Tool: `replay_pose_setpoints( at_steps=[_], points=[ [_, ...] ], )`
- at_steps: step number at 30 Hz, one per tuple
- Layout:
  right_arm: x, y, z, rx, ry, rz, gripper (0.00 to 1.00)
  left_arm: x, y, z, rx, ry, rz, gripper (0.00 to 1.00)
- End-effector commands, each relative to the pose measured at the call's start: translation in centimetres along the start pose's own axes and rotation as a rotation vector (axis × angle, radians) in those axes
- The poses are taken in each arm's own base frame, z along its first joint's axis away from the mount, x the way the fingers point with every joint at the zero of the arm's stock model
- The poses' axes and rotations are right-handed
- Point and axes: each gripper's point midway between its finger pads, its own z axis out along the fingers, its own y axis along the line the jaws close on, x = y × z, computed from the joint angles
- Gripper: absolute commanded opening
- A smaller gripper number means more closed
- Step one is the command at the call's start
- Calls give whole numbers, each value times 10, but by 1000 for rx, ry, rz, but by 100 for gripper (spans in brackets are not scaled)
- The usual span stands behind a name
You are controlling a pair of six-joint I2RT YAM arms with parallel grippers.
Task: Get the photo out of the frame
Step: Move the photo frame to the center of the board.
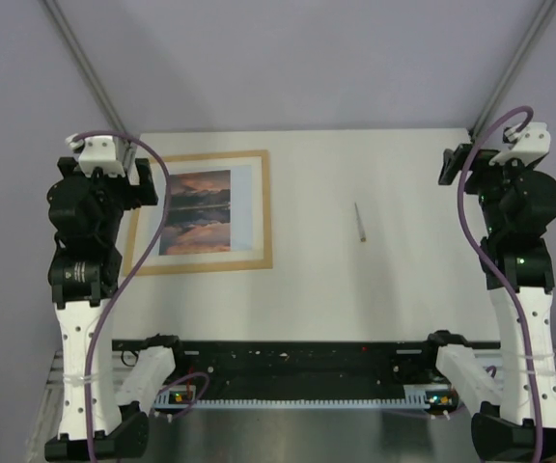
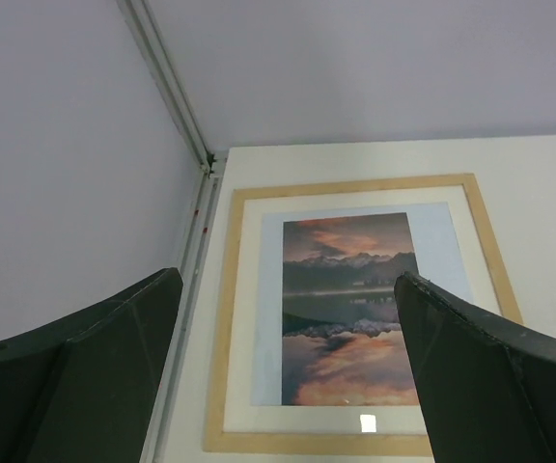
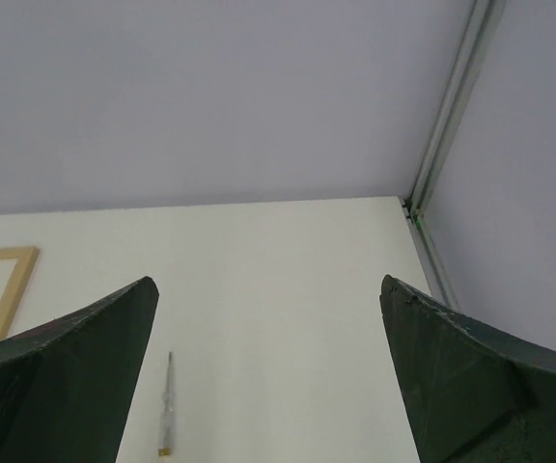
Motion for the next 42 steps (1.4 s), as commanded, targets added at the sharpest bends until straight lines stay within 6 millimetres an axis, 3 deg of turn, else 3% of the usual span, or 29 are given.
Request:
replay_pose_setpoints(
  at_steps=[1,11,17,20,24,30,34,42],
  points=[
    [8,33,4,-204,-16,-70,99,6,-19,7,121,-16,59,99],
    [54,89,18,-466,104,121,99,74,-28,32,182,176,140,99],
    [115,132,45,-531,318,189,99,124,-22,45,139,290,165,99],
    [151,154,60,-542,435,207,99,151,-15,53,105,345,192,98],
    [191,188,76,-559,553,218,99,183,7,61,-19,413,248,98],
    [237,261,87,-634,666,154,99,212,38,69,-203,494,299,99],
    [266,304,92,-655,728,135,99,232,49,73,-275,561,312,99],
    [319,346,112,-557,836,190,97,266,56,78,-315,617,272,99]
  ],
)
